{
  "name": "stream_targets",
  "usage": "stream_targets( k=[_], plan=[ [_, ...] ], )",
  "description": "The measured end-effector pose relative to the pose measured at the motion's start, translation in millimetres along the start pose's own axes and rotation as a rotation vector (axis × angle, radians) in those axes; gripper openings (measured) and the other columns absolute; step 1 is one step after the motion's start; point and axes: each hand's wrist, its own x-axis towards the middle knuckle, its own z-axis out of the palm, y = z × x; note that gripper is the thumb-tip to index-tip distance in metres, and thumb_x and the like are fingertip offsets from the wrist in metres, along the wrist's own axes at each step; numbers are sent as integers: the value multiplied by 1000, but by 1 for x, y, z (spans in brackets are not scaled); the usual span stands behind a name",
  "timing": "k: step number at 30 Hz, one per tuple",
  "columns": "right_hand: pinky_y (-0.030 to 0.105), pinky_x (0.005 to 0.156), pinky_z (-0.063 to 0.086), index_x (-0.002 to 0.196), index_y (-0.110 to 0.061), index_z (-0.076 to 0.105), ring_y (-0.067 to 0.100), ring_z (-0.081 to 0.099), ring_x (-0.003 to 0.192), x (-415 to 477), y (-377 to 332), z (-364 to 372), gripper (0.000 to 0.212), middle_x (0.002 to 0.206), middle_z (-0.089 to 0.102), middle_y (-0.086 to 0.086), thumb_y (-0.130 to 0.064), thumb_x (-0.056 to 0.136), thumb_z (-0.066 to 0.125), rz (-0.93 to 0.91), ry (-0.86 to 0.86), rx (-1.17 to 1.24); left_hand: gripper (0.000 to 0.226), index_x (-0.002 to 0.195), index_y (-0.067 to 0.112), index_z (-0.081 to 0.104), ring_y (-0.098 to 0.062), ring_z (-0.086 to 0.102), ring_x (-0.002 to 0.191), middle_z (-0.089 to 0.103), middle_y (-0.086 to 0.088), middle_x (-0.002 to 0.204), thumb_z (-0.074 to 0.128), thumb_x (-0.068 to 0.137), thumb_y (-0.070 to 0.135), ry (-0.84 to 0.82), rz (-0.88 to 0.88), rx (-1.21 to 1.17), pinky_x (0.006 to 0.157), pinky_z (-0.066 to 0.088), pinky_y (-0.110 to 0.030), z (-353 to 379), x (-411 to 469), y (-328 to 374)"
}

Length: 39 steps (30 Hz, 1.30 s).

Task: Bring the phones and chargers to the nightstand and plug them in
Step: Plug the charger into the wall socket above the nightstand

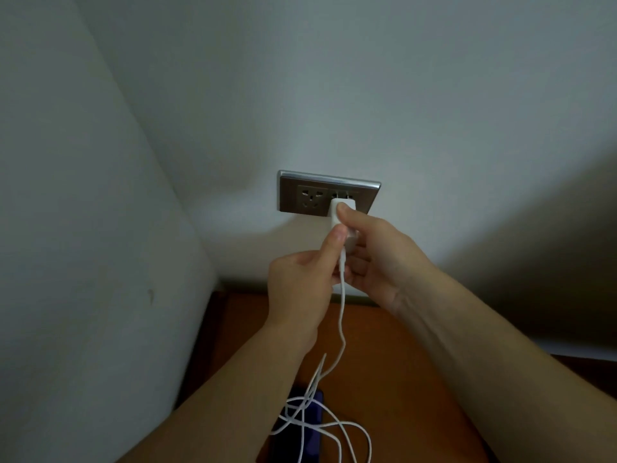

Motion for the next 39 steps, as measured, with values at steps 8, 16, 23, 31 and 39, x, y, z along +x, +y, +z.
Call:
stream_targets(
  k=[8,16,23,31,39],
  plan=[
    [23,48,46,87,-9,66,13,60,53,-3,6,2,34,69,66,6,-42,82,70,-18,-38,30,45,71,27,78,-17,73,77,76,-2,75,64,63,69,-45,-20,-21,78,57,-39,-8,4,-1],
    [40,75,56,95,-8,69,25,65,75,-4,3,-1,39,83,70,12,-45,81,70,8,-53,16,35,70,27,78,-9,71,66,76,2,69,65,75,60,-54,-56,8,64,49,-28,-8,2,4],
    [30,59,49,81,-13,66,23,60,63,-1,-4,0,33,63,65,5,-44,76,75,1,12,0,37,58,31,75,-3,66,52,72,3,58,66,72,64,-7,-91,-41,54,47,-23,-1,0,8],
    [22,46,48,93,-8,67,18,61,55,-1,5,7,39,71,69,9,-45,80,72,0,-14,48,53,70,23,77,-23,72,79,75,-7,75,62,57,73,7,-74,-33,73,58,-38,-9,3,5],
    [22,46,45,81,-12,66,14,59,50,-1,-1,-4,32,61,66,2,-43,78,74,2,-65,-22,38,70,23,77,-25,72,83,76,-8,78,64,78,58,-11,-72,-9,85,57,-48,-3,-1,0]
  ],
)
